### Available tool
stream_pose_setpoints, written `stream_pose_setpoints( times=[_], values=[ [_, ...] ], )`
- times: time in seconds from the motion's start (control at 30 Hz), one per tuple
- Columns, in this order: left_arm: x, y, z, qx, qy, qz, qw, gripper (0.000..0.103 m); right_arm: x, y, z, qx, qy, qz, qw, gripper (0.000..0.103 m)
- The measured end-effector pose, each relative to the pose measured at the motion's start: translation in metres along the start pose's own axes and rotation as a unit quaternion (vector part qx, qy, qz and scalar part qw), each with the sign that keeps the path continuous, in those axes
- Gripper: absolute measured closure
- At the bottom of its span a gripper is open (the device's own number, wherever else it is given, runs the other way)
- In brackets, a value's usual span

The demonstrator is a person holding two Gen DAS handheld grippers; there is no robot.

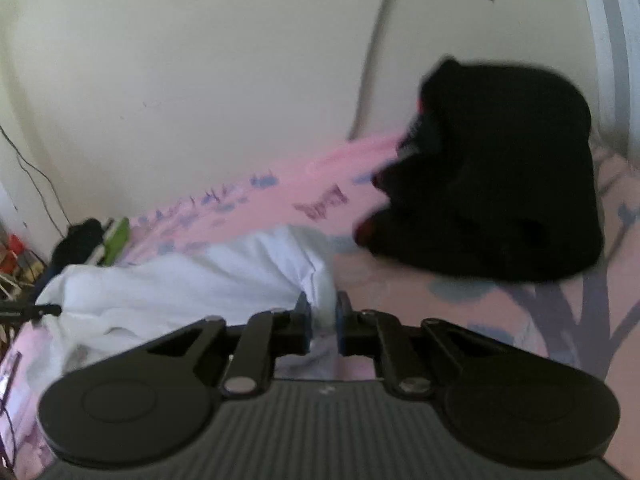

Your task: Fold small clothes

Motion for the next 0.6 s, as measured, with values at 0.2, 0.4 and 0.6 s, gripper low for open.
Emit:
stream_pose_setpoints(
  times=[0.2, 0.4, 0.6],
  values=[
    [-0.004, -0.001, 0.004, 0.025, 0.015, 0.000, 0.9996, 0.088, -0.005, -0.023, -0.008, -0.002, 0.002, -0.024, 1.000, 0.099],
    [0.013, -0.019, -0.021, -0.041, 0.014, -0.062, 0.9971, 0.092, 0.005, -0.040, -0.046, 0.038, 0.032, -0.016, 0.999, 0.100],
    [-0.007, -0.029, -0.062, -0.097, 0.020, -0.093, 0.9907, 0.092, -0.007, -0.046, -0.093, 0.056, 0.068, -0.007, 0.996, 0.101]
  ],
)
Point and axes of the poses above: each gripper's, at about its wrist camera, not at the fingertips, and z roughly the way its jaws point, y to its right, x to its top, the point moved 6 cm from there along z, roughly the way its jaws point, and after that the axes turned 6 degrees about -y, right-handed, at the moved point
